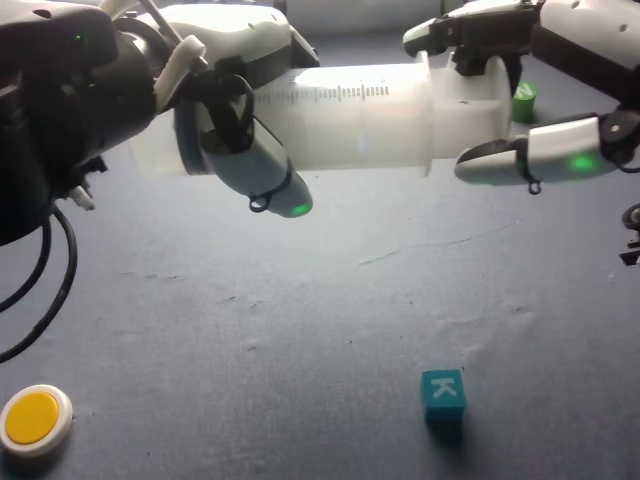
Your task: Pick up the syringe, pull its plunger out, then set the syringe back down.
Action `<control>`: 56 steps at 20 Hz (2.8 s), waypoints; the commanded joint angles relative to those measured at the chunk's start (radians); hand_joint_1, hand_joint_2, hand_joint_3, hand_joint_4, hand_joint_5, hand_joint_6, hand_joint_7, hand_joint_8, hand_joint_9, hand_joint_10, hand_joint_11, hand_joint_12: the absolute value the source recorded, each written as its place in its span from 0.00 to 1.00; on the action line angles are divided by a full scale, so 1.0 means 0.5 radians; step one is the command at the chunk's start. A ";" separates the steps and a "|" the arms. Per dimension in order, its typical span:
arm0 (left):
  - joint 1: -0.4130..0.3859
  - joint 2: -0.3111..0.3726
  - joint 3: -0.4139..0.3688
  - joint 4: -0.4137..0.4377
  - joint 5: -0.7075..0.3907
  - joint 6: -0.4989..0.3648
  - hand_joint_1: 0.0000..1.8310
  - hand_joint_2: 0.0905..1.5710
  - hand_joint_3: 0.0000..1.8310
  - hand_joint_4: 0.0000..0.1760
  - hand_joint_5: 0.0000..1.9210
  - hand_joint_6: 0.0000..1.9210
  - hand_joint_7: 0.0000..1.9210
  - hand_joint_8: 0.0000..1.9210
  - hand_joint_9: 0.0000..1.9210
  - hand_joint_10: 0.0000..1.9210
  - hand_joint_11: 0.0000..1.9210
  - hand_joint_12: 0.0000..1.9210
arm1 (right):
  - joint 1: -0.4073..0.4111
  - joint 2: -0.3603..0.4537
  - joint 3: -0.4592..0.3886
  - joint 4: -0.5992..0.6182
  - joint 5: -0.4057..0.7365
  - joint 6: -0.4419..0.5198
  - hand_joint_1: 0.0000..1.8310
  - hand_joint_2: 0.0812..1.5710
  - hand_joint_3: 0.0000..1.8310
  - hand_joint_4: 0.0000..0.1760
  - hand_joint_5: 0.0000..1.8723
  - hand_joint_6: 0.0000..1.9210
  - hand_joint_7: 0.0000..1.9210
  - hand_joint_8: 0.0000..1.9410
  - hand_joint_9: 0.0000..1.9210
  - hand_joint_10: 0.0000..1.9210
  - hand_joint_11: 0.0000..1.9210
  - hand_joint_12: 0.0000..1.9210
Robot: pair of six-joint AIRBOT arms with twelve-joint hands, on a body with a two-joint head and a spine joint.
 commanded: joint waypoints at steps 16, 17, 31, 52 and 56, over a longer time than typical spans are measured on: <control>-0.031 0.024 0.011 0.113 -0.045 0.020 0.65 0.77 0.00 0.00 0.39 0.72 0.42 0.65 0.35 0.62 0.22 0.78 | -0.104 0.331 -0.093 -0.002 0.173 -0.059 0.74 0.72 0.00 0.00 0.41 0.66 0.49 0.51 0.44 0.69 0.34 0.69; -0.031 0.026 0.010 0.113 -0.045 0.020 0.64 0.77 0.00 0.06 0.39 0.72 0.42 0.65 0.35 0.57 0.21 0.79 | -0.109 0.347 -0.095 -0.002 0.172 -0.059 0.74 0.72 0.00 0.00 0.42 0.67 0.49 0.50 0.44 0.67 0.33 0.67; -0.036 0.032 0.003 0.113 -0.049 0.041 0.63 0.77 0.00 0.04 0.41 0.65 0.41 0.72 0.34 0.62 0.23 0.82 | -0.180 0.543 -0.123 -0.002 0.172 -0.026 0.75 0.71 0.00 0.00 0.45 0.63 0.49 0.48 0.47 0.65 0.36 0.65; -0.042 0.033 0.006 0.118 -0.055 0.041 0.63 0.78 0.00 0.10 0.38 0.75 0.41 0.66 0.34 0.55 0.20 0.80 | -0.195 0.633 -0.162 -0.002 0.175 -0.032 0.75 0.69 0.00 0.00 0.48 0.58 0.52 0.43 0.52 0.58 0.40 0.58; -0.042 0.033 0.006 0.118 -0.055 0.041 0.62 0.78 0.00 0.13 0.38 0.74 0.40 0.68 0.33 0.55 0.18 0.80 | -0.195 0.631 -0.163 -0.002 0.176 -0.031 0.75 0.71 0.00 0.00 0.44 0.63 0.47 0.51 0.48 0.63 0.36 0.62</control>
